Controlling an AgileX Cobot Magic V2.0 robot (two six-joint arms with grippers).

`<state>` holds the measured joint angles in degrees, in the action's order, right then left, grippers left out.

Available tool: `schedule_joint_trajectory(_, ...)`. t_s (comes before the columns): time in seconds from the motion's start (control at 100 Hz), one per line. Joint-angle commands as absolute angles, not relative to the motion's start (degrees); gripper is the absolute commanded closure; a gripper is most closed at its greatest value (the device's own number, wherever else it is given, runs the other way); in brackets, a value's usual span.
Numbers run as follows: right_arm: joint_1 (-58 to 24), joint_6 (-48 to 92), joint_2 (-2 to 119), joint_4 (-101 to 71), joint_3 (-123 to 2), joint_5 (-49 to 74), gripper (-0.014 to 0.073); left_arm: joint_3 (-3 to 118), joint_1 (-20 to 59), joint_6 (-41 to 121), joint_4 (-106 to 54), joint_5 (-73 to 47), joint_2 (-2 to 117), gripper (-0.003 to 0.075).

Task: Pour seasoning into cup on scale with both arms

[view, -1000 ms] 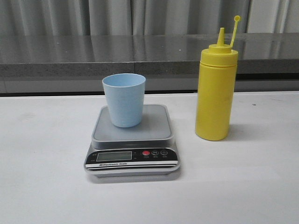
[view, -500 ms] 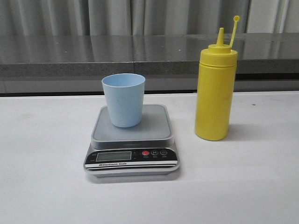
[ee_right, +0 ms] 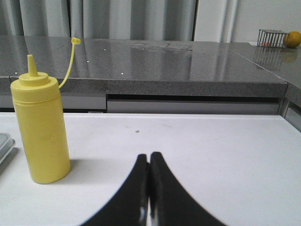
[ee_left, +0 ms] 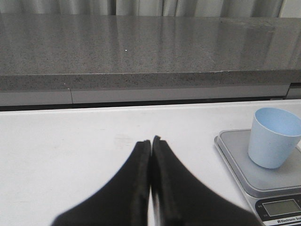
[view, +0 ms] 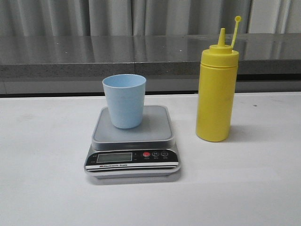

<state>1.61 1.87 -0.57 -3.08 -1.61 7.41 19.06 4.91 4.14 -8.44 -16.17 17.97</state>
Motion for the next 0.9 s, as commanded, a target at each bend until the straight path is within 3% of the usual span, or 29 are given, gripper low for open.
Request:
schedule_joint_trajectory(0.0,2.1,0.0,-1.8,-1.0,-2.4,3.5,0.0659,20.6,4.8,4.2,-8.6,-12.0,18.4,0.0740)
schedule_joint_trajectory(0.89,2.1,-4.3,-1.8,0.7,0.4,3.5,0.0659,20.6,4.8,4.2,-8.6,-12.0,18.4,0.0740)
